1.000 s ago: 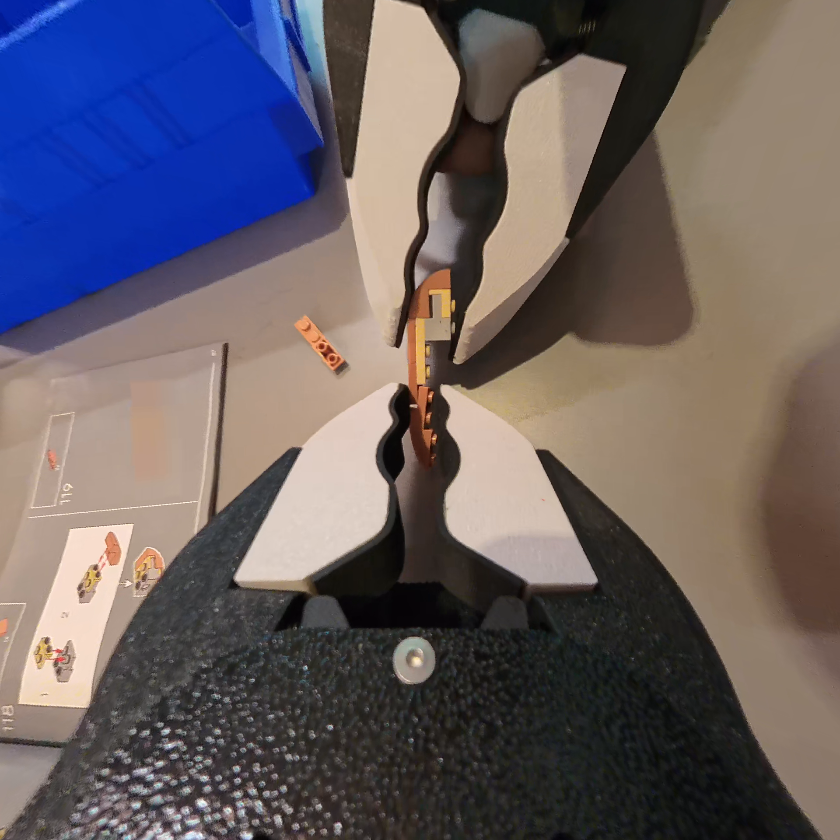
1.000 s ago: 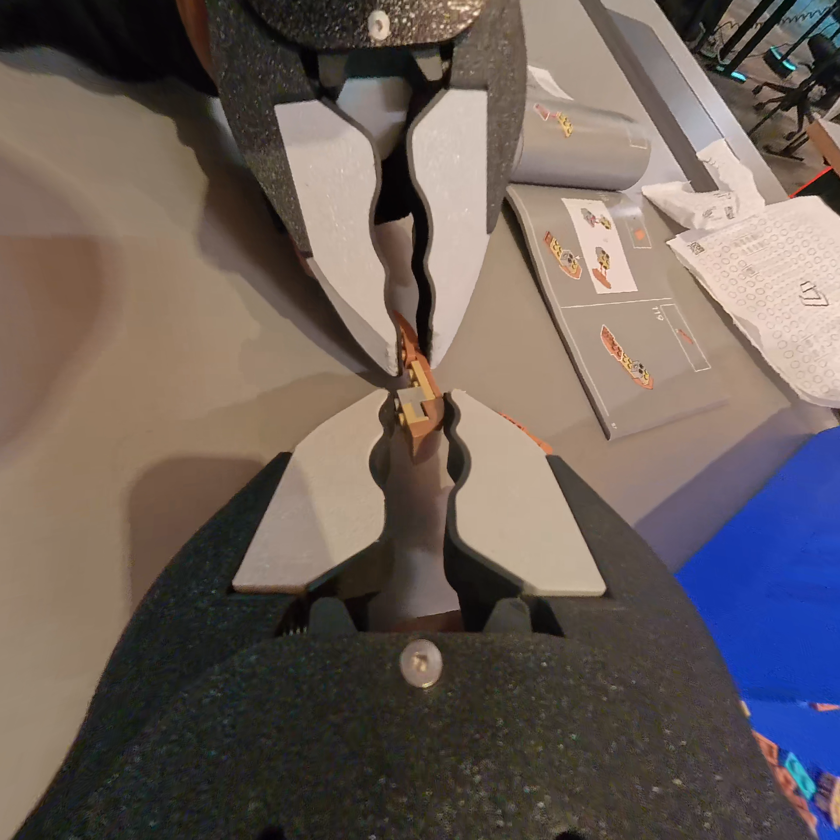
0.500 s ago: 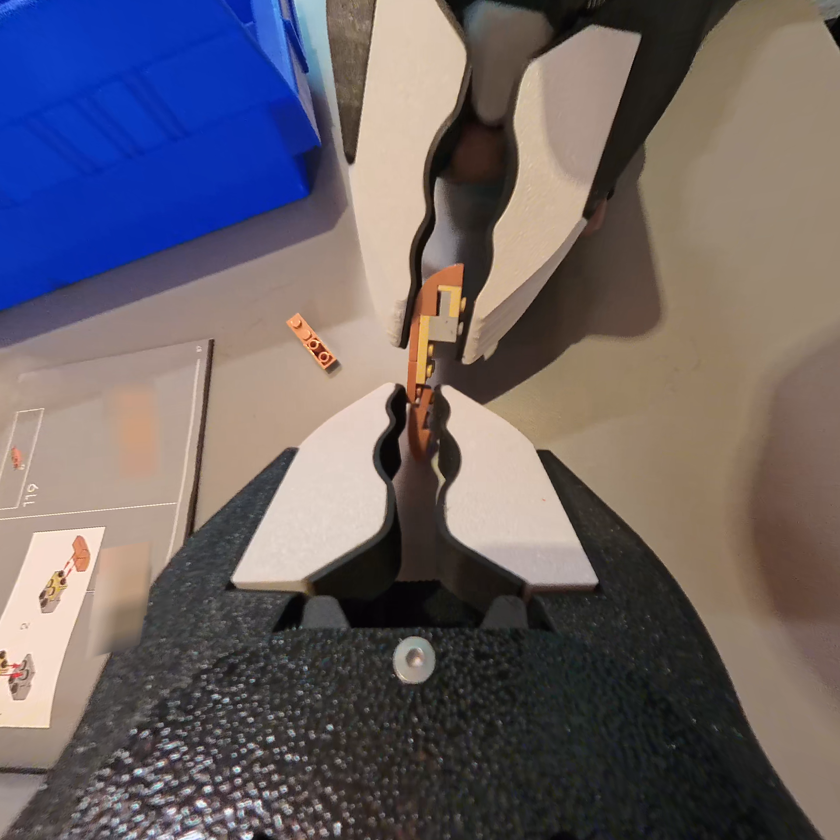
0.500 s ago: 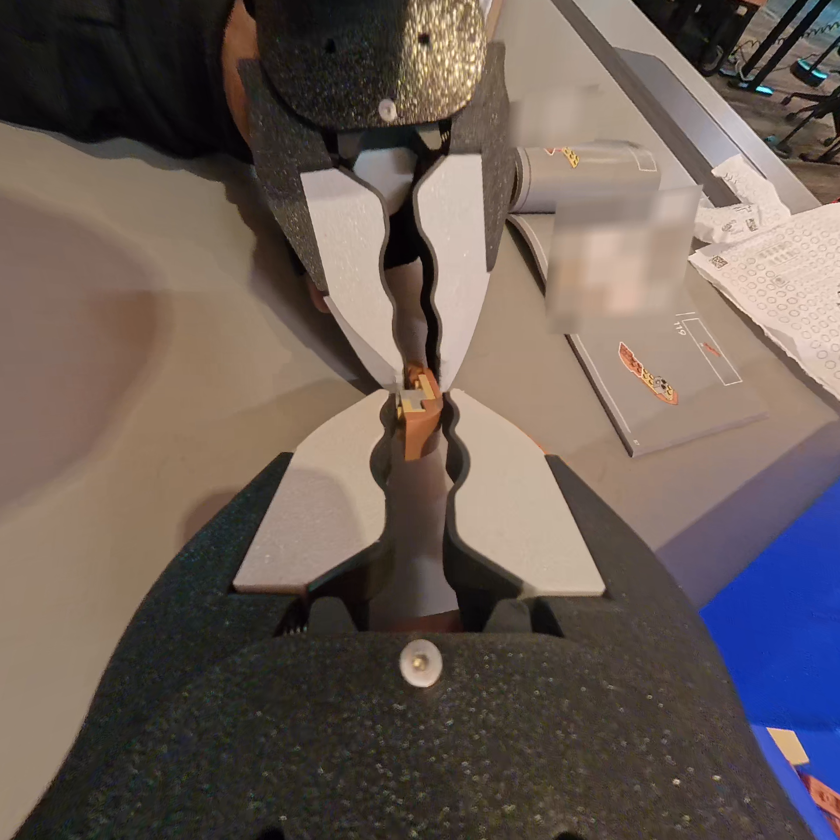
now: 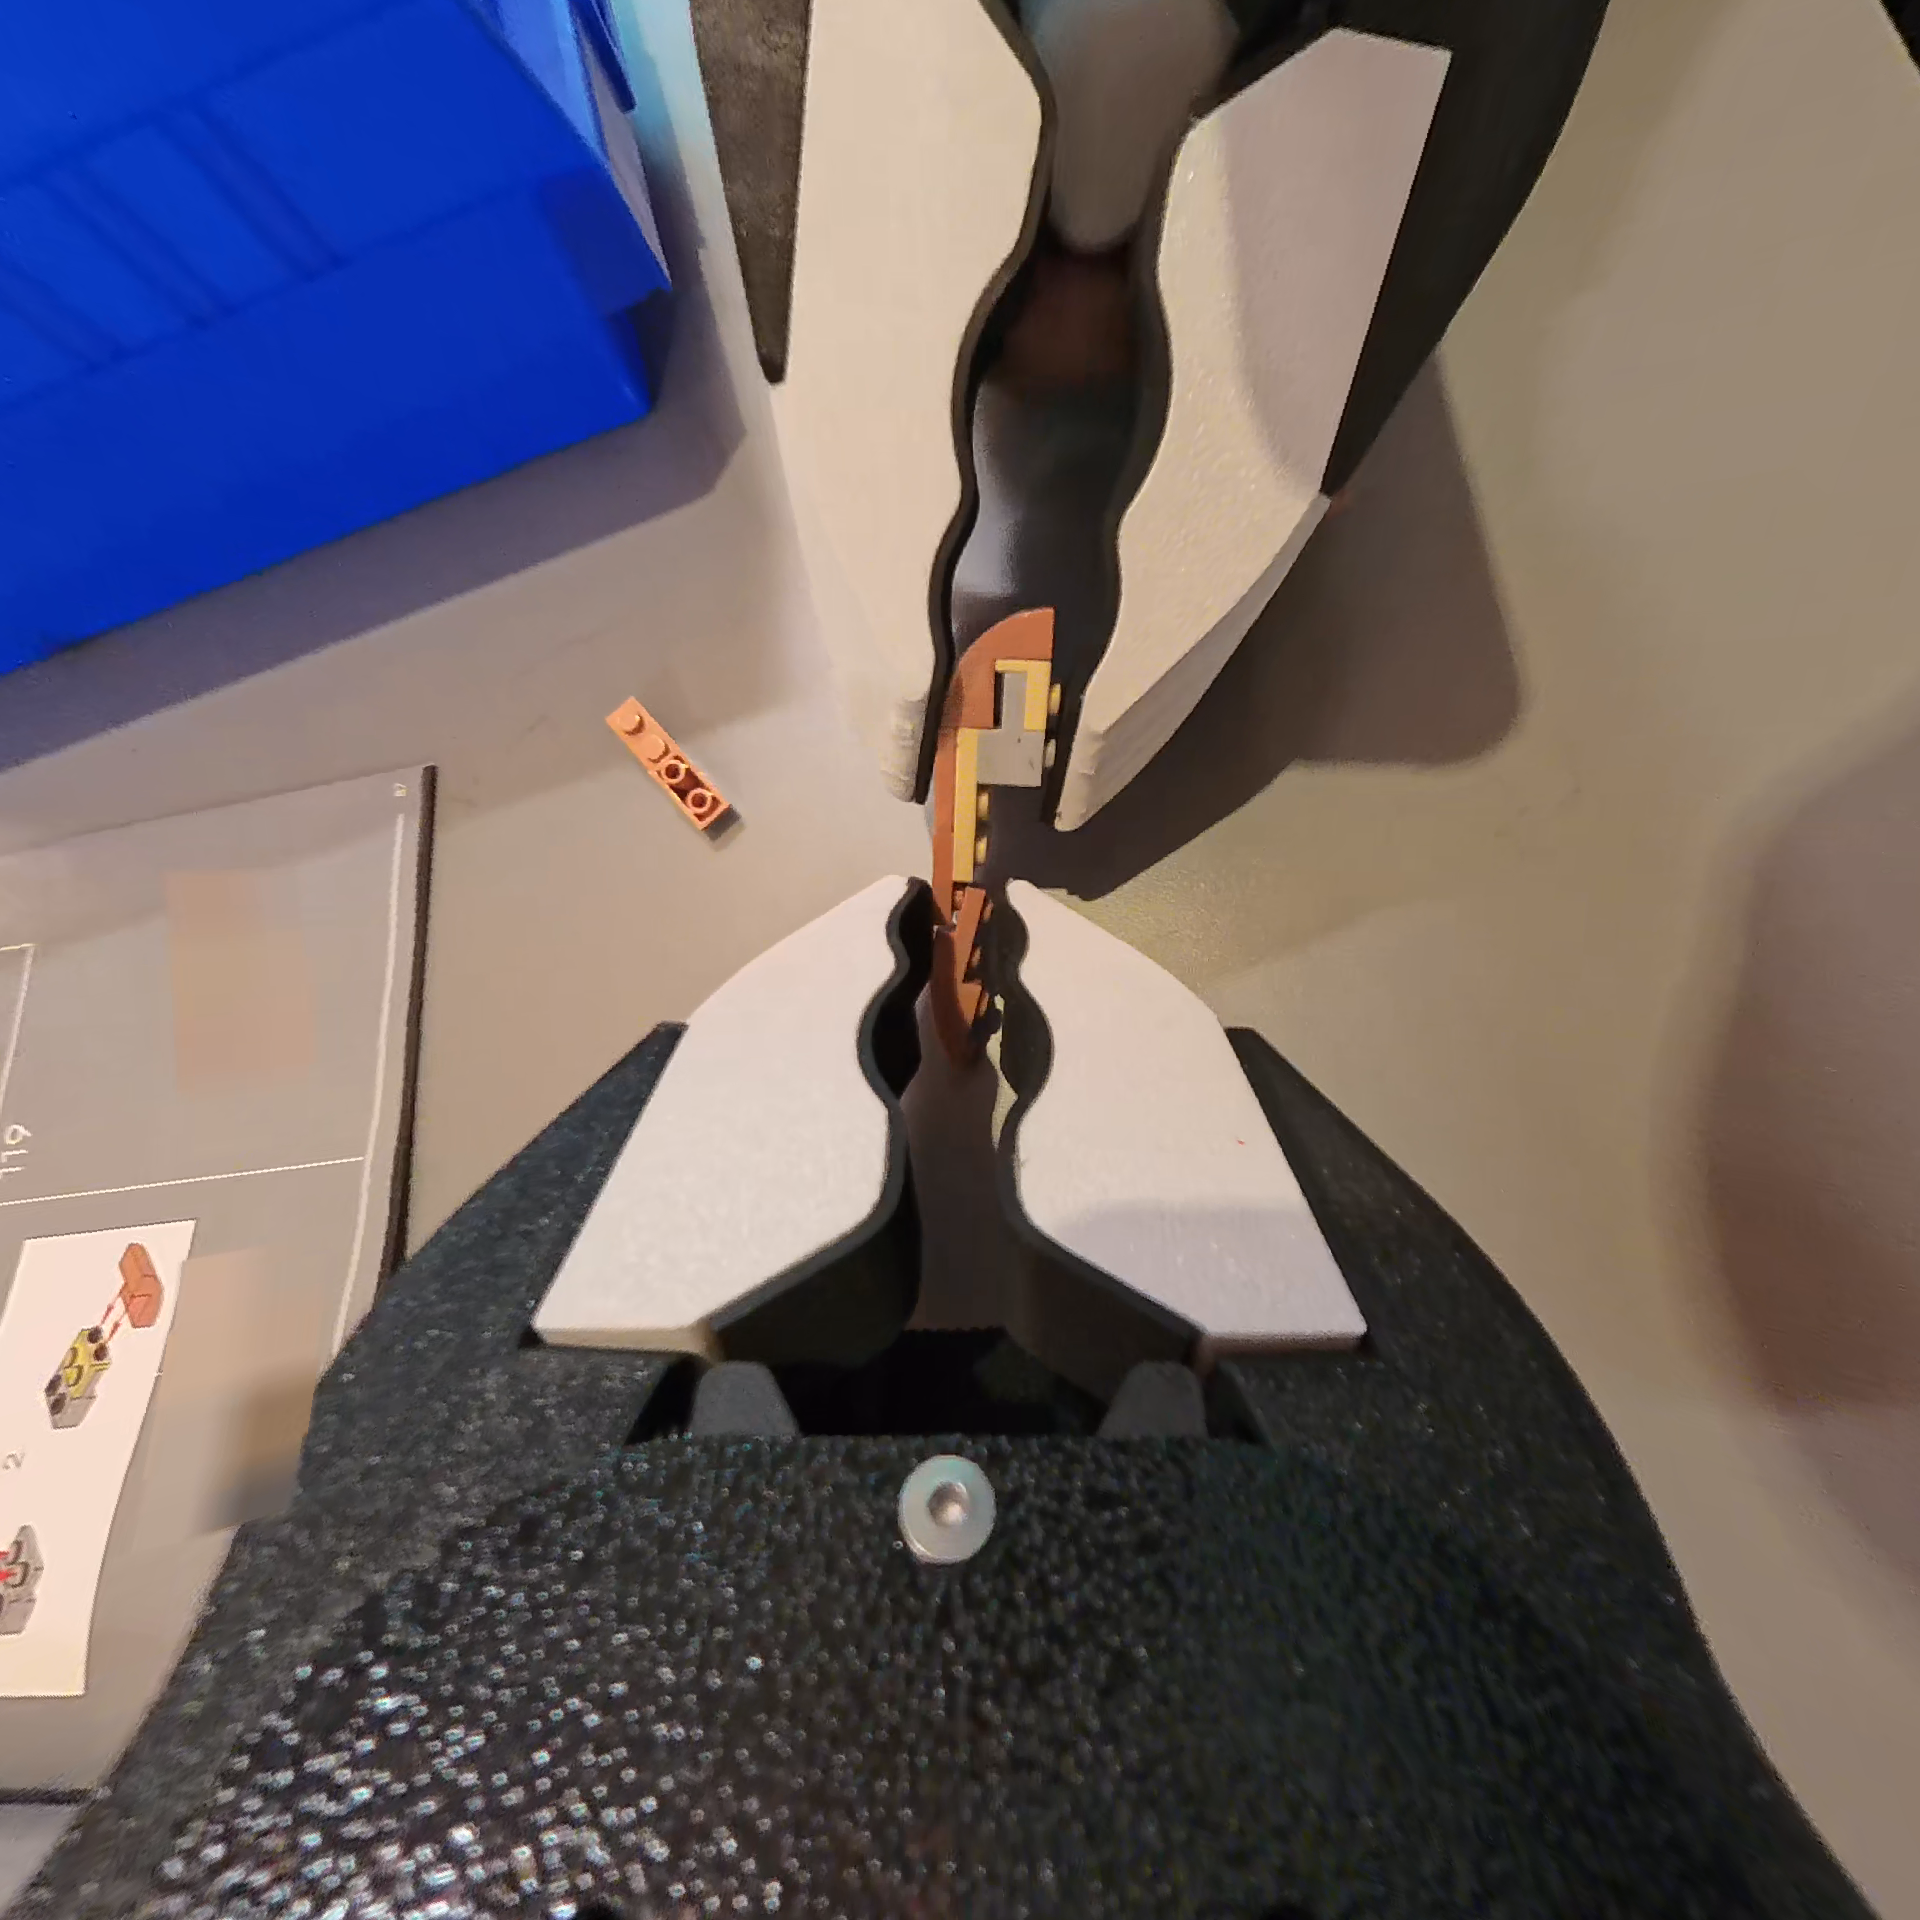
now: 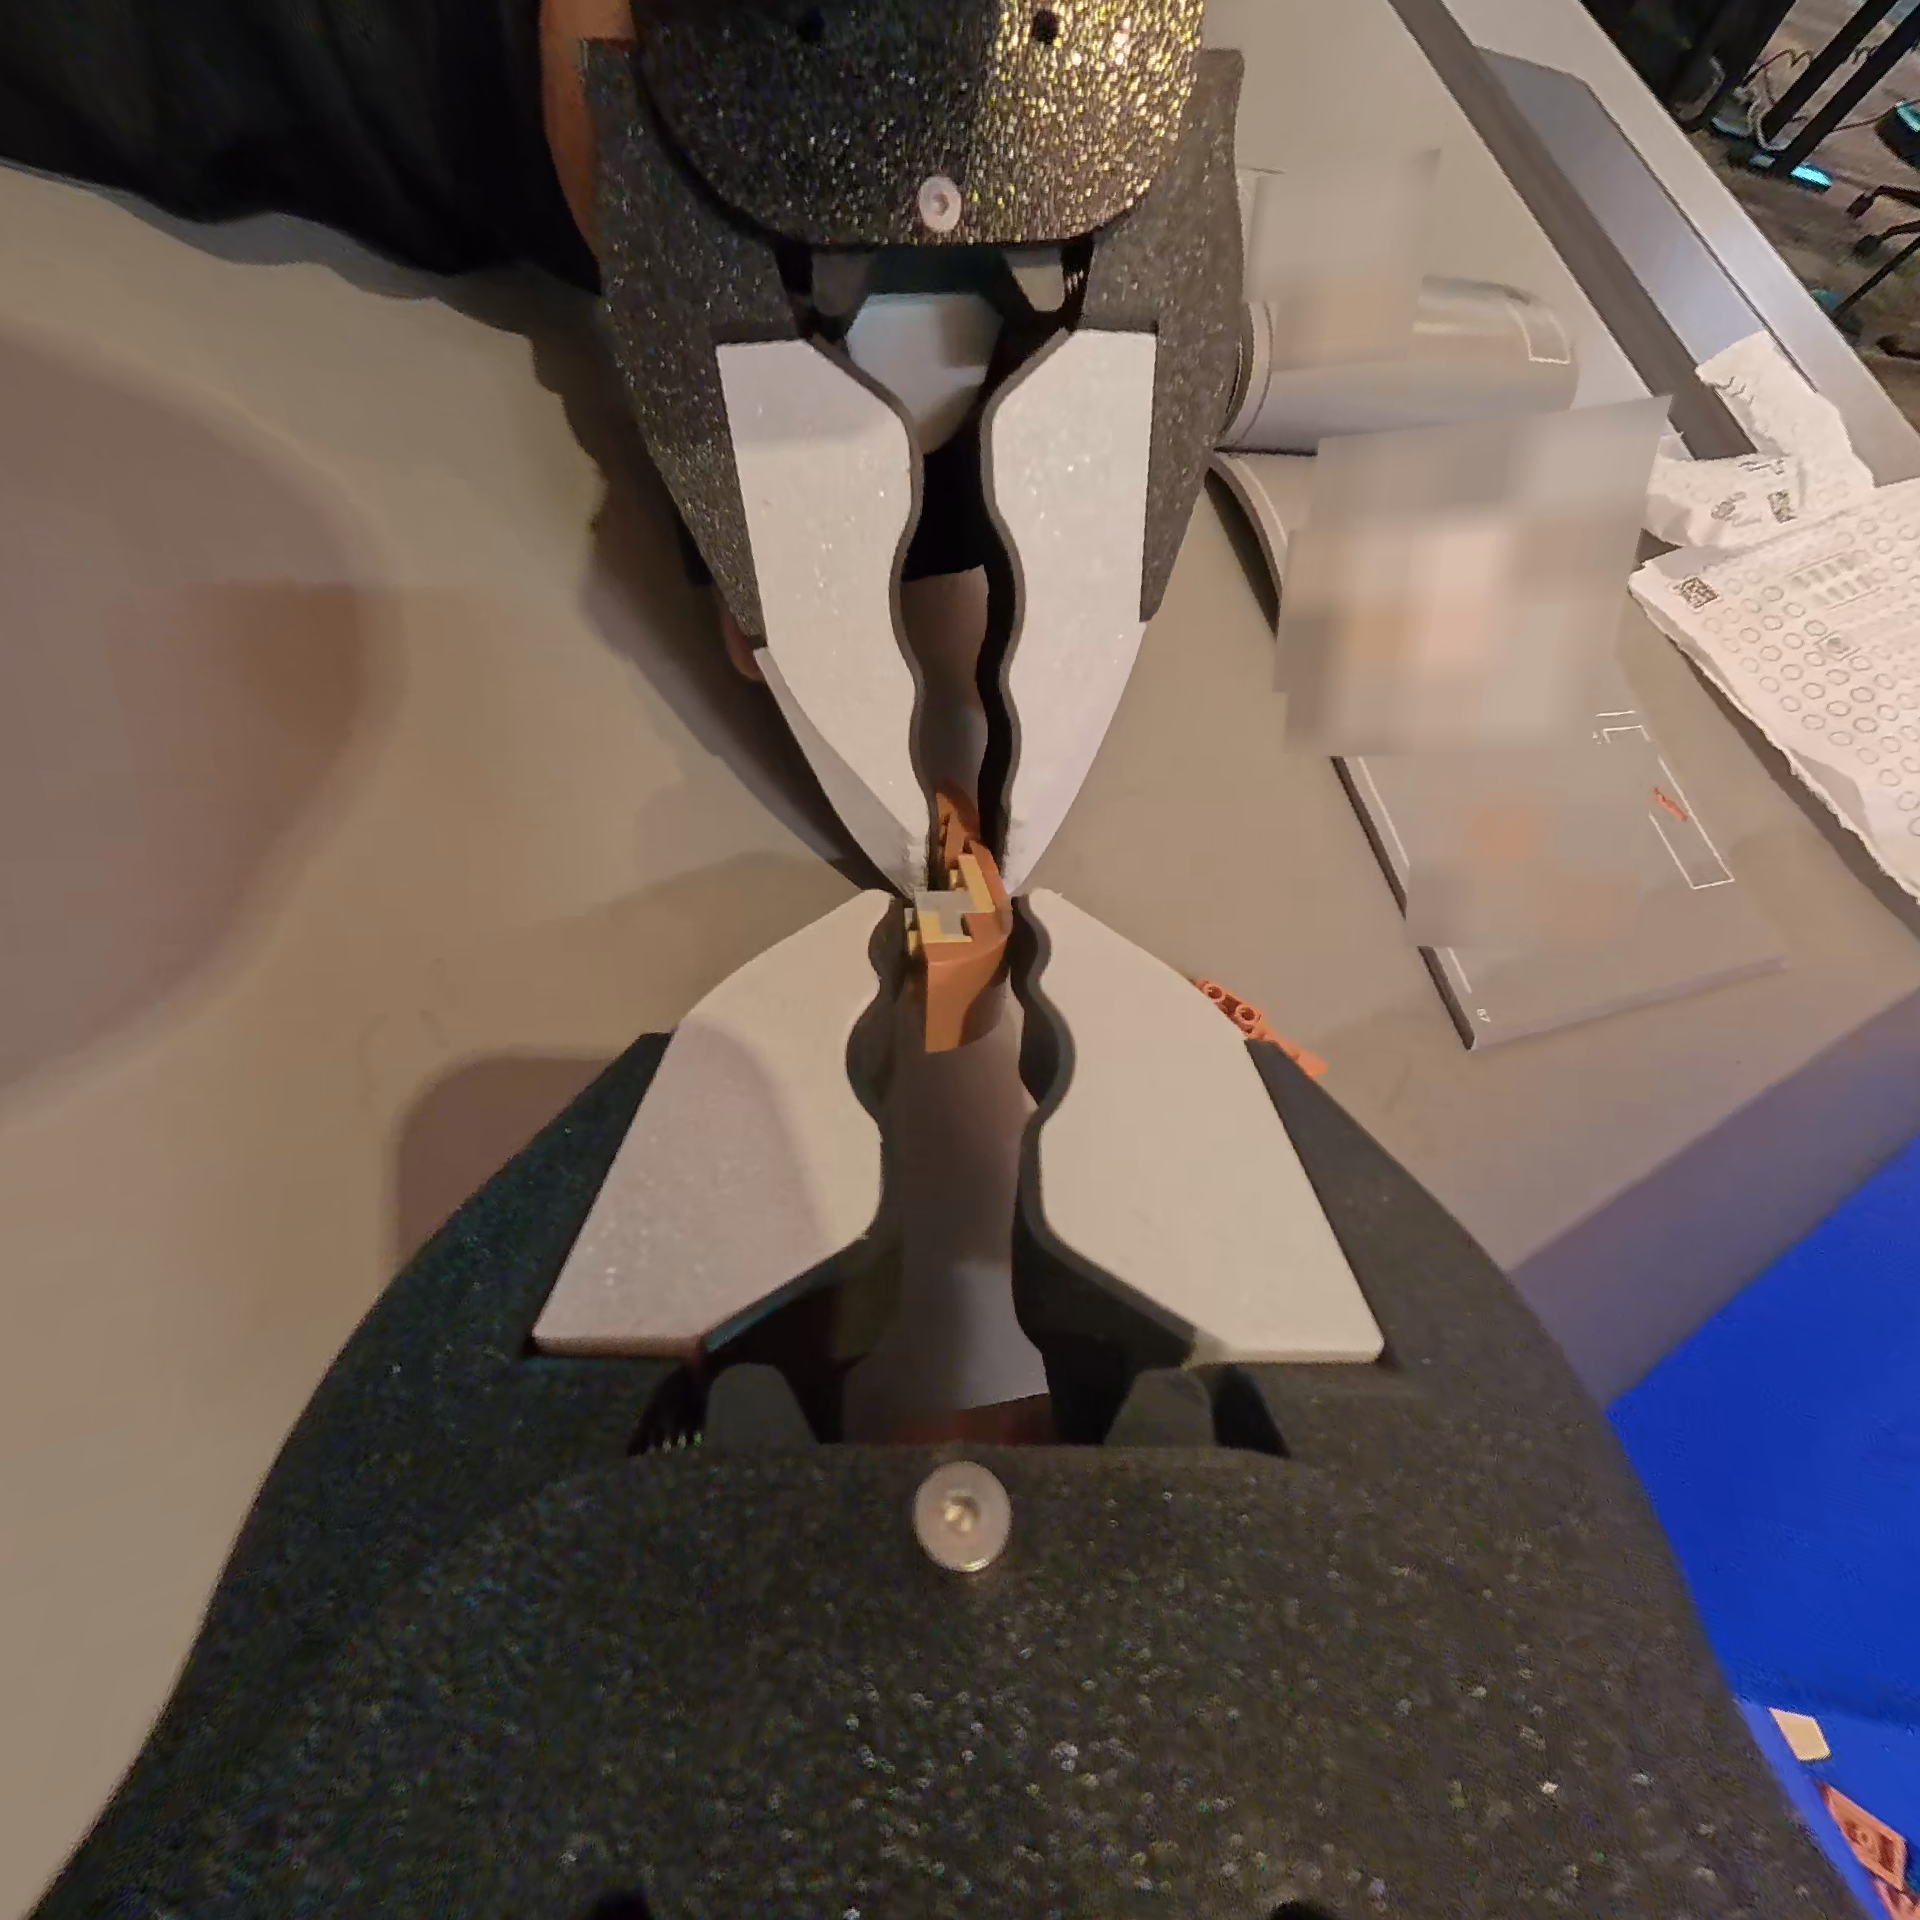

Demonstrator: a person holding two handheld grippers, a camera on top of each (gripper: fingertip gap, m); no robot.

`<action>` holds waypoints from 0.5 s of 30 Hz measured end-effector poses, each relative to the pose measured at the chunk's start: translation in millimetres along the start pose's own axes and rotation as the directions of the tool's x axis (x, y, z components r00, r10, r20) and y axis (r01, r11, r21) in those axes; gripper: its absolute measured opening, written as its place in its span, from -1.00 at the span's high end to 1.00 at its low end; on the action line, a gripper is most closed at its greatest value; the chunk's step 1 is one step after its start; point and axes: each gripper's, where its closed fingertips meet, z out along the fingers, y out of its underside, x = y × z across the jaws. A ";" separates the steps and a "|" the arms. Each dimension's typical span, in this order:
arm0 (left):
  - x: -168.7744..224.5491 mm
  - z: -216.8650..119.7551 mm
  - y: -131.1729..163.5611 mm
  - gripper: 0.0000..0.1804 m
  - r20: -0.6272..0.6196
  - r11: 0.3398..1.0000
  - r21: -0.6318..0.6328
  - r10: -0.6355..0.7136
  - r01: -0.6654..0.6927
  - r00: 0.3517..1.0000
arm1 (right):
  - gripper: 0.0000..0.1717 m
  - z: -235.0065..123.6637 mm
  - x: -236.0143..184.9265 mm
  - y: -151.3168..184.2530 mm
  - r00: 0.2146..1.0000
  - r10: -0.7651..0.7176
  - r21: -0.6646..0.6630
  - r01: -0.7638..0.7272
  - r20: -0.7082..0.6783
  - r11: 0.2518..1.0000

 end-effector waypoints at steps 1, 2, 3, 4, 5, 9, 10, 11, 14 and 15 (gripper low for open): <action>0.1 -0.1 -0.1 0.89 -0.002 1.000 0.001 -0.002 0.002 1.000 | 0.78 0.0 -0.2 -0.1 1.000 0.002 0.002 -0.002 0.003 1.000; 0.3 -0.2 -0.2 0.89 -0.005 1.000 0.003 -0.003 0.003 1.000 | 0.78 -0.2 -0.1 -0.4 1.000 0.003 0.004 -0.003 0.004 1.000; 0.1 -0.4 -0.5 0.89 -0.004 1.000 0.005 -0.004 0.004 1.000 | 0.78 -0.4 0.0 -0.7 1.000 0.004 0.007 -0.004 0.004 1.000; -0.1 -0.7 -0.9 0.89 -0.004 1.000 0.008 -0.005 0.005 1.000 | 0.78 -0.7 0.1 -1.1 1.000 0.006 0.010 -0.006 0.004 1.000; -0.1 -1.0 -1.2 0.89 -0.004 1.000 0.009 -0.002 0.002 1.000 | 0.78 -1.0 0.1 -1.4 1.000 0.007 0.013 -0.007 0.004 1.000; -1.5 -2.4 -3.1 0.90 0.006 1.000 0.018 -0.002 0.002 1.000 | 0.78 -2.3 1.6 -2.4 1.000 0.015 0.024 -0.015 -0.003 1.000; -2.7 -2.7 -3.8 0.90 0.014 1.000 0.023 -0.008 0.007 1.000 | 0.78 -2.6 2.4 -2.7 1.000 0.018 0.027 -0.018 -0.008 0.999; -3.6 -3.0 -4.4 0.90 0.018 1.000 0.026 -0.018 0.018 1.000 | 0.78 -2.9 3.1 -2.8 1.000 0.021 0.029 -0.021 -0.012 0.999; -4.6 -2.7 -4.7 0.90 0.018 0.999 0.026 -0.047 0.046 0.999 | 0.78 -3.0 3.8 -2.5 1.000 0.021 0.026 -0.020 -0.021 0.999; -4.4 -2.4 -4.3 0.90 0.017 0.998 0.021 -0.051 0.051 0.999 | 0.78 -2.8 3.5 -2.2 1.000 0.014 0.024 -0.013 -0.024 1.000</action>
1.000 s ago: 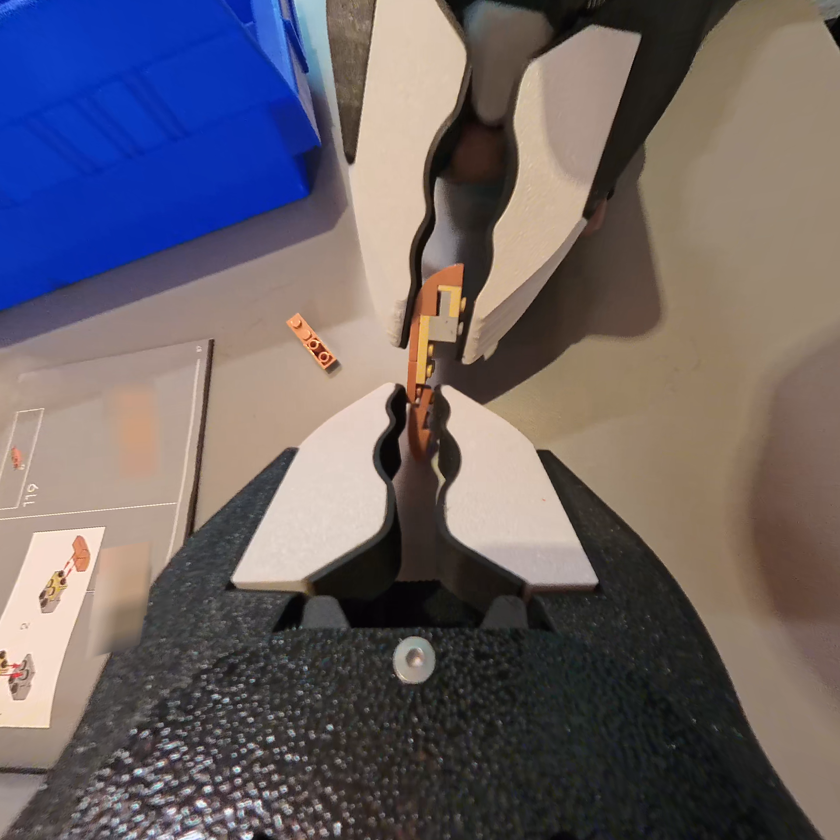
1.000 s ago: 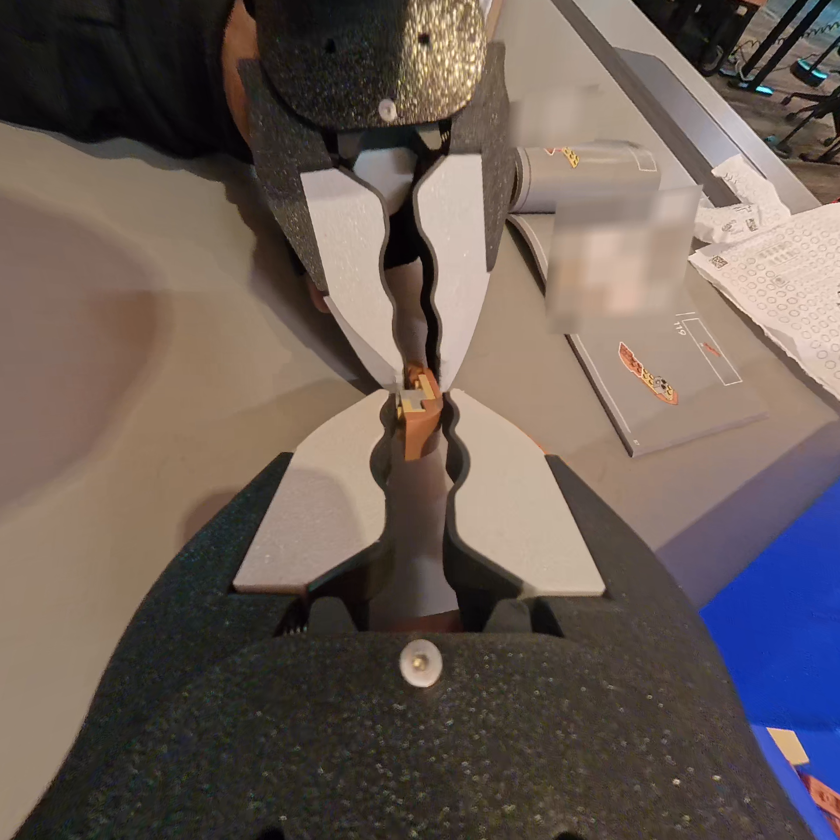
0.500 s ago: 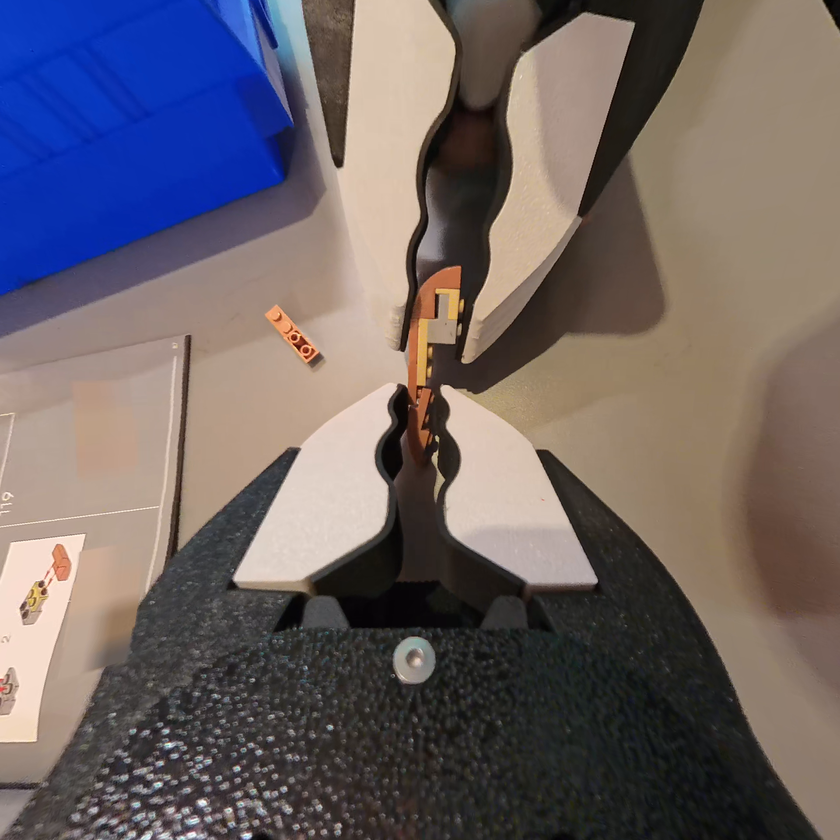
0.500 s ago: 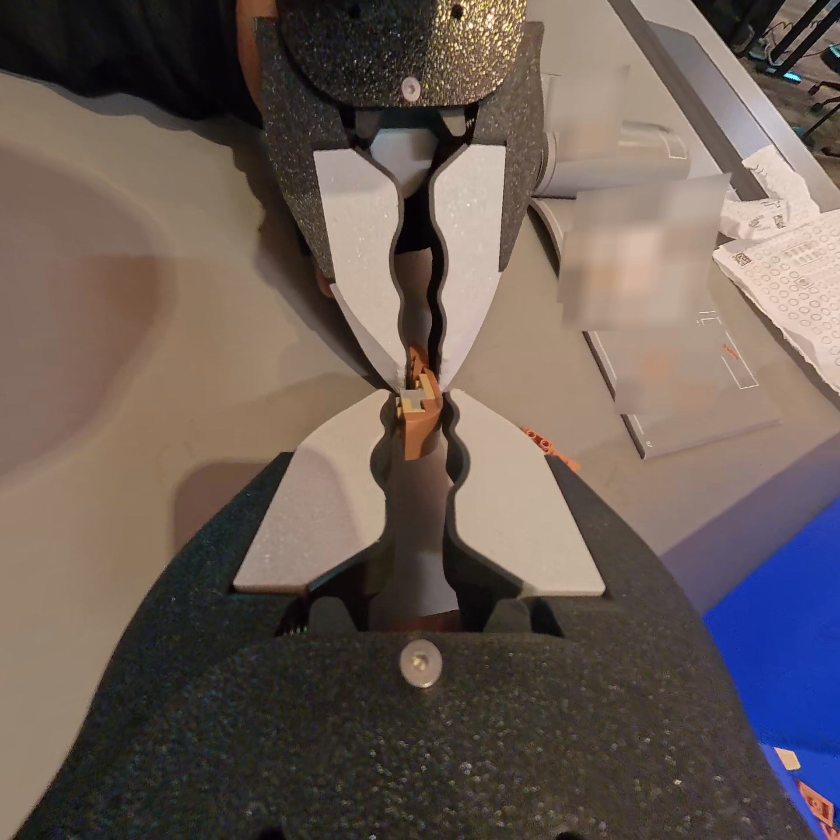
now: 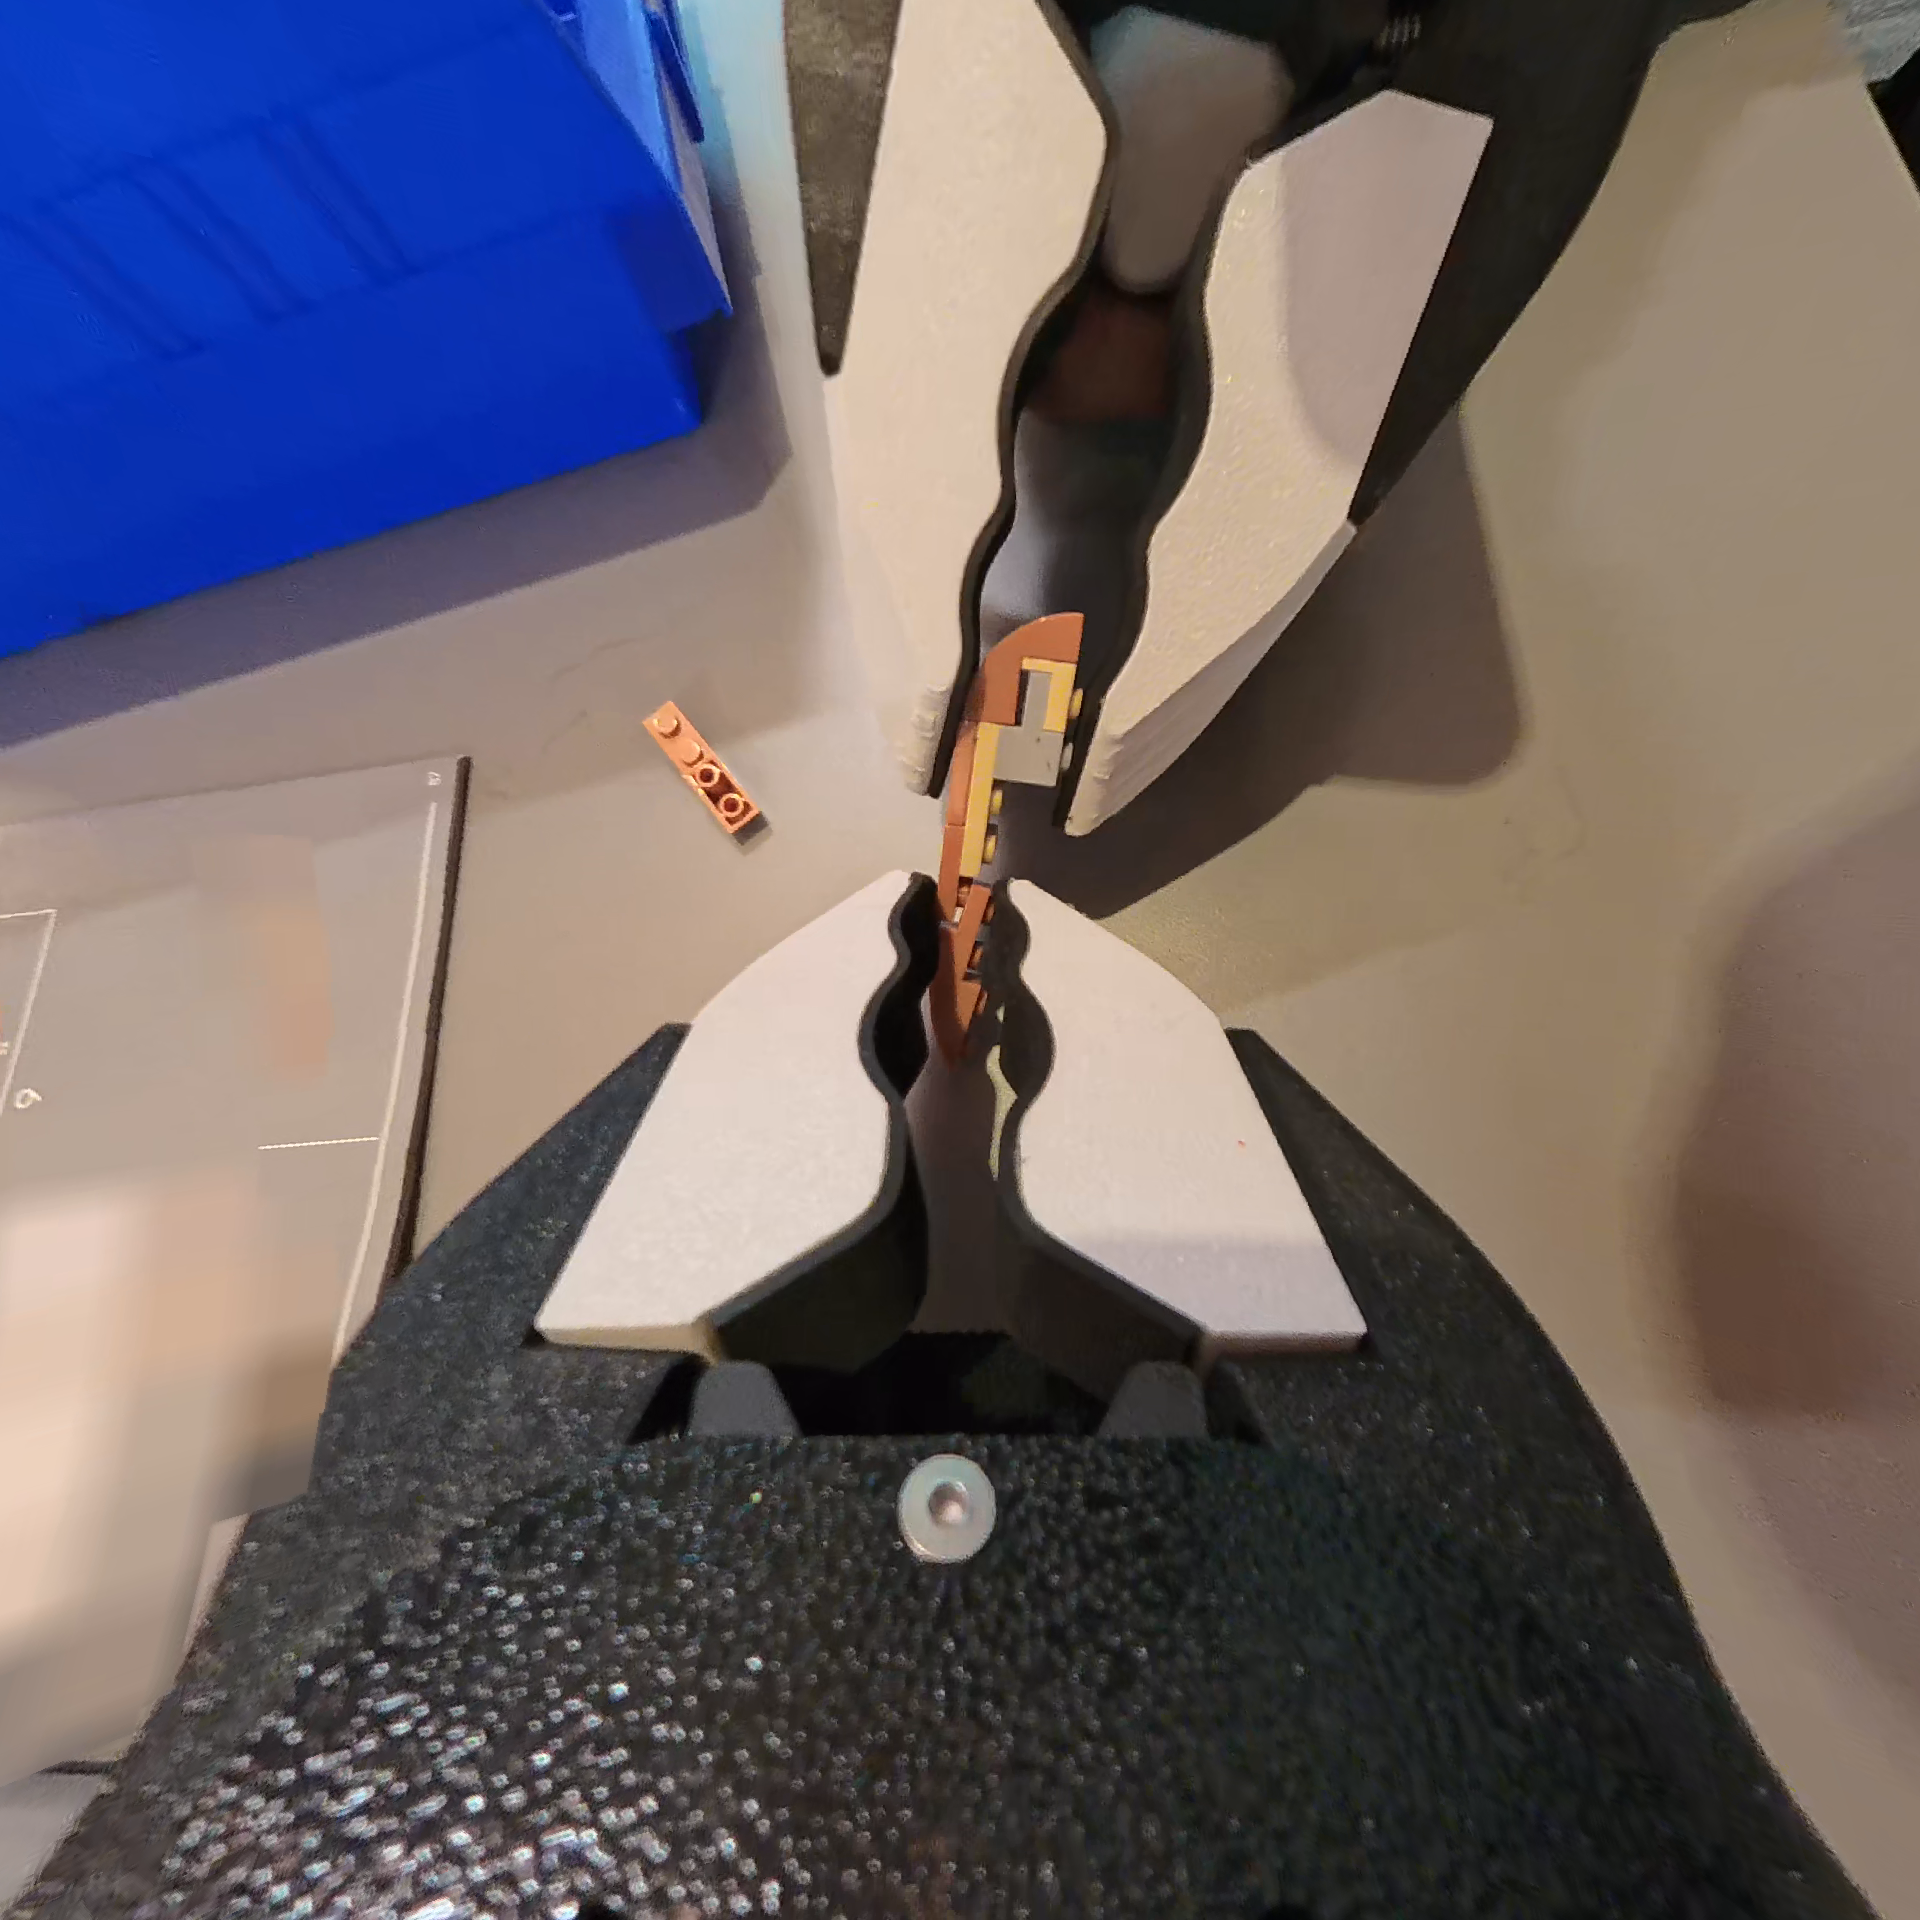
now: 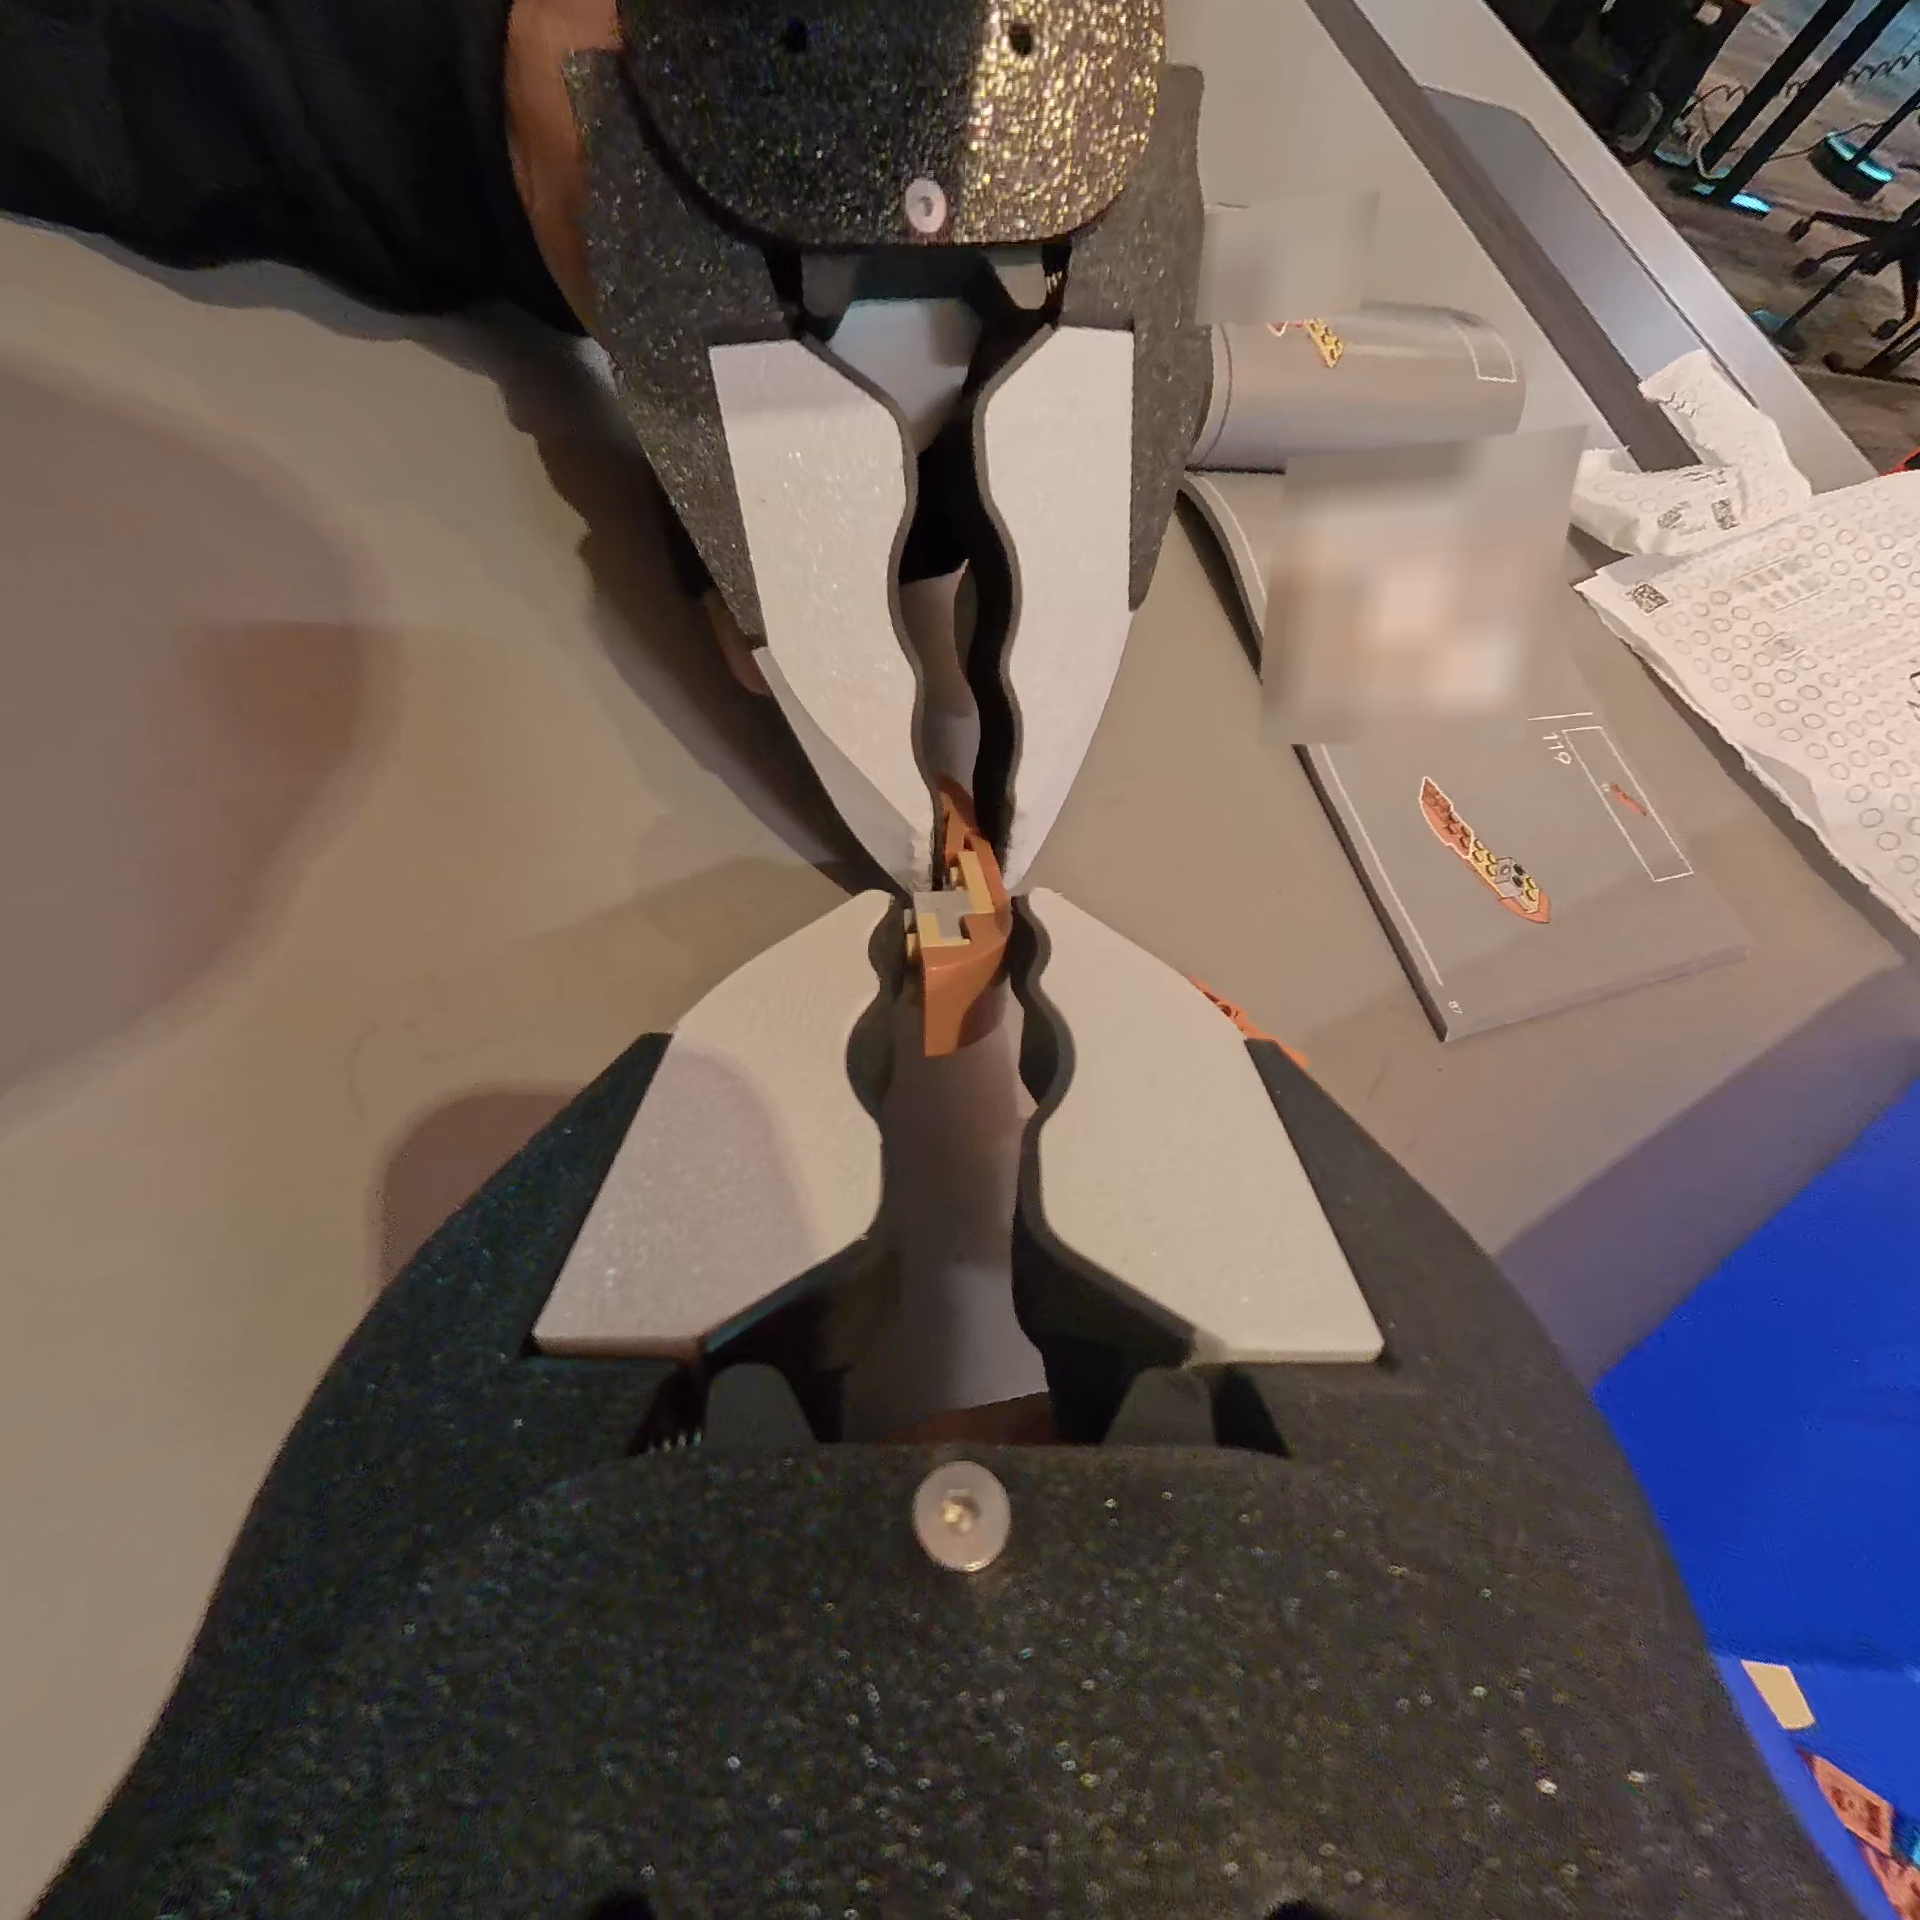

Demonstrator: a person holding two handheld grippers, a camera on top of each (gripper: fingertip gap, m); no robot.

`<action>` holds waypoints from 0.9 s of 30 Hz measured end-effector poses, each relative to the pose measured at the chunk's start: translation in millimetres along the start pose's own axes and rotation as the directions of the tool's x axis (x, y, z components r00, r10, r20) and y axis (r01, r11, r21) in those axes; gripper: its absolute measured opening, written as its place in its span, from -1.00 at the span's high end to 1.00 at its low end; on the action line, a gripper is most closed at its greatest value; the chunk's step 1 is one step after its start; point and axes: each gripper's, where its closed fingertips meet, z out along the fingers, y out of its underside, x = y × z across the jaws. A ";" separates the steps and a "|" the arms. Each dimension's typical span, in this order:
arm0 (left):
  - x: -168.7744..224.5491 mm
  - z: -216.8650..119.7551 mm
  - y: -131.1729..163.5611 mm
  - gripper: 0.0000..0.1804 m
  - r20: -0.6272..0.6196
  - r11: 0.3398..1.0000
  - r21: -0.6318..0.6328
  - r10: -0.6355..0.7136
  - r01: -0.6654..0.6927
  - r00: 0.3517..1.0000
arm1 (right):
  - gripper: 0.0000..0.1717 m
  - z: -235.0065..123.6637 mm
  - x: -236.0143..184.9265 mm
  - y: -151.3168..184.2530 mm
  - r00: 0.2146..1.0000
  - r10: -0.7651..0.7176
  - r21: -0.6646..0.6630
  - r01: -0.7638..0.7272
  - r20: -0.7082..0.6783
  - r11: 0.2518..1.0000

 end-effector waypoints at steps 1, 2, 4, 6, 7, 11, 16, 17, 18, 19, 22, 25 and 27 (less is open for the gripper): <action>0.2 0.4 0.5 0.90 0.000 1.000 -0.005 0.000 0.000 1.000 | 0.78 0.2 -0.2 0.3 1.000 -0.009 -0.003 0.009 -0.005 1.000; 0.3 0.6 0.8 0.89 0.002 1.000 -0.009 0.000 0.000 1.000 | 0.78 0.4 -0.5 0.4 1.000 -0.018 -0.005 0.018 -0.011 1.000; 0.4 1.0 1.3 0.90 0.005 1.000 -0.017 -0.004 0.004 1.000 | 0.78 0.6 -0.7 0.4 0.999 -0.033 -0.008 0.033 -0.021 0.999; -0.2 1.2 1.6 0.90 0.009 0.999 -0.024 -0.022 0.022 1.000 | 0.78 0.9 -0.3 0.4 0.999 -0.038 -0.011 0.038 -0.031 0.999; -0.6 1.3 1.7 0.90 0.014 0.999 -0.027 -0.026 0.026 1.000 | 0.78 0.9 0.3 0.5 0.999 -0.040 -0.012 0.040 -0.036 0.999; -2.2 1.7 1.8 0.89 0.032 0.997 -0.044 -0.068 0.069 0.997 | 0.78 1.1 1.5 0.9 0.997 -0.049 -0.017 0.048 -0.056 0.999; -2.4 2.9 3.7 0.90 0.040 0.991 -0.062 -0.113 0.115 0.993 | 0.78 2.6 1.7 2.6 0.995 -0.068 -0.033 0.066 -0.071 0.997; -2.6 3.5 4.2 0.89 0.041 0.990 -0.062 -0.124 0.126 0.991 | 0.78 2.9 1.7 3.1 0.995 -0.072 -0.038 0.069 -0.074 0.997; -2.5 4.4 4.7 0.89 0.037 0.988 -0.060 -0.138 0.140 0.990 | 0.78 3.5 1.7 3.8 0.994 -0.076 -0.045 0.073 -0.075 0.996; -2.3 5.3 5.1 0.89 0.031 0.986 -0.056 -0.153 0.154 0.988 | 0.78 4.0 1.4 4.6 0.994 -0.080 -0.052 0.076 -0.074 0.996; -1.7 5.8 5.8 0.88 0.013 0.985 -0.055 -0.166 0.166 0.986 | 0.78 5.0 1.2 5.4 0.994 -0.080 -0.062 0.076 -0.072 0.995; -2.2 6.3 6.1 0.88 0.021 0.987 -0.055 -0.151 0.152 0.988 | 0.78 5.3 1.6 5.4 0.995 -0.068 -0.061 0.064 -0.067 0.996; -1.4 6.7 6.1 0.88 0.019 0.988 -0.057 -0.140 0.141 0.990 | 0.78 5.0 0.8 4.8 0.997 -0.060 -0.053 0.057 -0.054 0.997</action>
